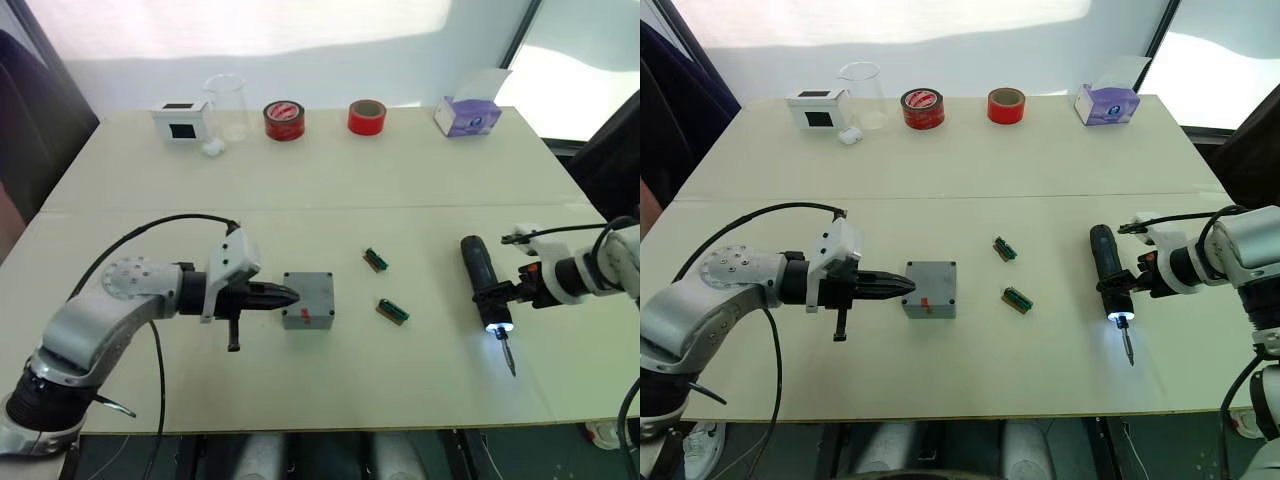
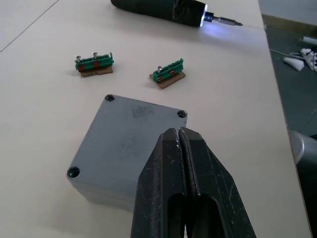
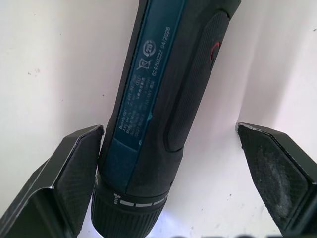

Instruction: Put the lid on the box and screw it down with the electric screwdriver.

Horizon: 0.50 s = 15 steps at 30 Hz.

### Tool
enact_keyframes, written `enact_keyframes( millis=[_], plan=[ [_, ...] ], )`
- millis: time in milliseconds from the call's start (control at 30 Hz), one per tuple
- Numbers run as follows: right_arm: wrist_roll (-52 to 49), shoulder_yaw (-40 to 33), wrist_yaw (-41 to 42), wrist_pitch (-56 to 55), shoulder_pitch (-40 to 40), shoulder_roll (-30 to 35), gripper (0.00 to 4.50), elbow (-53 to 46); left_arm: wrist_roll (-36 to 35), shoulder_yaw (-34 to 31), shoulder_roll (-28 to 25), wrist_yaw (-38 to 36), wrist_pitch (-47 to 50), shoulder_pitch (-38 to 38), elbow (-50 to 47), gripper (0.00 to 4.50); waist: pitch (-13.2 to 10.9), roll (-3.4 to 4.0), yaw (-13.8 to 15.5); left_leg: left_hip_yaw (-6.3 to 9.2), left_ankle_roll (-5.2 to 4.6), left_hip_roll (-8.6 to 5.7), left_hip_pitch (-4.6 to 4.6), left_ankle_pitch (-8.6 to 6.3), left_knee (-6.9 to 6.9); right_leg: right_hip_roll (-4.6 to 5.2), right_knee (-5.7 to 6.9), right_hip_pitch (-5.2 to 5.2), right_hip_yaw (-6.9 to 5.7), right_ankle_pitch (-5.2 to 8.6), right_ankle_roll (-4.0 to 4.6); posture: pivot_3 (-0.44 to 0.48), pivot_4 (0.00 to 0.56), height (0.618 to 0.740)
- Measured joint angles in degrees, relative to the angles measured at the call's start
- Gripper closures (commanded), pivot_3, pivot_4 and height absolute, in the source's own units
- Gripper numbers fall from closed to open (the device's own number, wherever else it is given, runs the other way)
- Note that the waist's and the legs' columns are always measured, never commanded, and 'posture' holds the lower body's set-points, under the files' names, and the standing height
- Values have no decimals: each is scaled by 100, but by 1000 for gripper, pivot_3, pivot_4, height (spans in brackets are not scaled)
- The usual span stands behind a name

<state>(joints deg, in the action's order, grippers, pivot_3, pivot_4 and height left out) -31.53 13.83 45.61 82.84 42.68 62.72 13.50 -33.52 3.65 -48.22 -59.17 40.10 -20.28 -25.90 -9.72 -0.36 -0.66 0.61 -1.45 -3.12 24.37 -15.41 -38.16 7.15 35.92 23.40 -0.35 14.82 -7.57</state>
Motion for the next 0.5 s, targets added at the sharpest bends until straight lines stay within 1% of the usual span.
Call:
enact_keyframes(
  millis=[133, 200, 233, 300, 367, 400, 467, 500],
  plan=[
    [58, -103, 36, -36, 196, -18, 70, -121, 38, -44, -24, -43, -76, 1, 144, 4500, -5, 8, 2, -2, 1, 0, 1, 1, 4, 0, 5, 8, 2, 0, -1, 0, 150, 740],
    [254, -39, 393, -859, 429, 145, 70, -674, 113, -243, -161, -19, -130, 46, 451, 4500, -32, 45, -9, -11, 2, 0, 7, 1, 4, 0, 13, 23, 6, -2, -4, 0, 150, 740],
    [278, -120, 533, -1204, 578, 163, 70, -1024, 264, -313, -258, 54, -204, 50, 633, 4500, -35, 51, -23, -13, 3, 1, 5, 1, 5, -1, 17, 25, 7, -2, -7, 0, 150, 740],
    [151, -381, 674, -1524, 586, 60, 70, -1743, 506, -351, -313, 166, -346, 105, 802, 4500, -33, 48, -20, -8, 4, 12, 4, 2, 12, -15, 15, 23, 5, 0, -7, 0, 150, 740],
    [-173, -590, 776, -1724, 186, -288, 70, -2831, 708, -260, -282, 239, -462, 225, 876, 4500, -25, 25, -5, -1, 5, 25, 3, 2, 14, -28, 12, 17, 4, 1, -5, 0, 150, 740],
    [-328, -484, 828, -1795, -157, -478, 70, -3381, 824, -158, -228, 287, -545, 258, 885, 4500, -30, 14, 12, 0, 7, 27, 5, 3, 13, -29, 11, 17, 4, 1, -5, 0, 150, 740],
    [-419, -176, 836, -1891, -790, -667, 70, -4012, 1092, 62, -163, 391, -641, 282, 895, 4500, -35, 11, 99, 0, 10, 12, 12, 5, 3, -14, 17, 20, 6, -1, -5, 0, 150, 740],
    [-436, -106, 815, -1906, -981, -741, 70, -4166, 1192, 148, -137, 438, -664, 284, 902, 4500, -35, 10, 132, -1, 9, 4, 12, 5, -3, -5, 20, 17, 6, -3, -8, 0, 150, 740]
  ],
)
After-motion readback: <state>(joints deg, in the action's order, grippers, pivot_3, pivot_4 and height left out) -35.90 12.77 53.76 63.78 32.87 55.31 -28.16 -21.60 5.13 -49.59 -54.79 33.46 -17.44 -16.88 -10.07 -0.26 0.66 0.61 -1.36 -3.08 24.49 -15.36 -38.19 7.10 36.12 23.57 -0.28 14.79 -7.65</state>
